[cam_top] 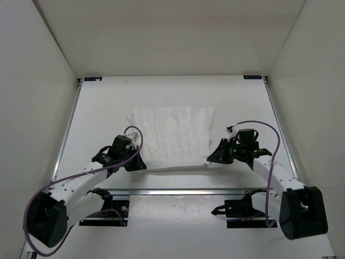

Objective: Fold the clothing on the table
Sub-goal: Fold the skirt

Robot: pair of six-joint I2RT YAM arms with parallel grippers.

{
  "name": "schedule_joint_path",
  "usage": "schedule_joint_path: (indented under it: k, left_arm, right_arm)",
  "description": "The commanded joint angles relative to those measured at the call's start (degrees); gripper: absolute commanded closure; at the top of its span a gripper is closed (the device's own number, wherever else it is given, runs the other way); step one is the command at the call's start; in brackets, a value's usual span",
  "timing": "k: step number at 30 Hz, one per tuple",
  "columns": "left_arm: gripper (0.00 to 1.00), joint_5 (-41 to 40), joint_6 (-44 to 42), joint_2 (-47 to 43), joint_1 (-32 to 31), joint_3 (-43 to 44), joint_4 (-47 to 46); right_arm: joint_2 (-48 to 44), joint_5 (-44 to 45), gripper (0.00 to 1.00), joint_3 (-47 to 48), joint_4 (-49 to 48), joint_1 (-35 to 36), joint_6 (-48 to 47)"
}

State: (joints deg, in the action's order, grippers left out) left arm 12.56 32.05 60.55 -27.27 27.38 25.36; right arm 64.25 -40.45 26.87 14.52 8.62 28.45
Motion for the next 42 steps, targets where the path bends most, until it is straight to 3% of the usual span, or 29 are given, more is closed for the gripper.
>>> schedule_joint_path:
  k: [1, 6, 9, 12, 15, 19, 22, 25, 28, 31, 36, 42]
  left_arm:
    - [1.0, -1.31, 2.49, -8.51, -0.42, -3.02, 3.18]
    - [1.0, 1.07, 5.91, -20.72, -2.7, -4.0, 9.25]
    - [1.0, 1.33, 6.09, -25.29, -2.44, -1.11, 14.95]
    - [1.0, 1.33, 5.31, -29.43, -0.17, 4.33, 21.19]
    - [1.0, 2.65, 3.46, -29.88, 2.3, 9.71, 26.57]
    - [1.0, 3.26, 2.75, -27.43, 3.98, 15.41, 25.53]
    - [1.0, 1.86, 2.14, -23.83, 4.5, 16.92, 21.94]
    - [1.0, 3.78, 1.0, -19.79, 6.86, 14.91, 16.31]
    - [1.0, 6.94, 2.57, -16.8, 10.91, 10.95, 8.4]
    - [1.0, 5.82, 3.63, -13.8, 12.06, 8.49, 3.12]
    - [1.0, 5.02, 6.17, -6.61, 13.9, 8.13, -5.4]
    - [0.99, 4.15, 11.09, 4.72, 17.33, 12.17, -16.64]
  right_arm:
    - [-7.62, 5.28, 0.99, -1.46, 4.52, 1.04, 0.3]
    - [-18.69, 4.85, 1.0, -2.44, 14.38, 3.32, 0.65]
    - [-24.41, 5.47, 1.0, 0.63, 20.53, 5.97, 2.32]
    - [-30.12, 3.11, 1.0, 4.49, 30.18, 3.43, 0.31]
    - [-34.09, -0.15, 1.0, 6.96, 36.09, 0.35, -0.93]
    - [-33.93, -3.05, 1.0, 10.39, 37.69, -0.54, -0.5]
    - [-31.38, -3.41, 1.0, 11.89, 33.04, -0.18, 1.08]
    - [-28.93, -7.26, 1.0, 8.73, 22.33, -2.37, 4.5]
    - [-26.03, -14.28, 1.0, -0.74, 0.59, -6.41, 14.4]
    - [-21.64, -15.8, 1.0, -6.29, -16.14, -7.12, 21.81]
    - [-12.32, -10.01, 1.0, -5.0, -26.72, -8.36, 24.28]
    - [4.55, -3.16, 1.0, 6.16, -36.13, -10.38, 26.13]
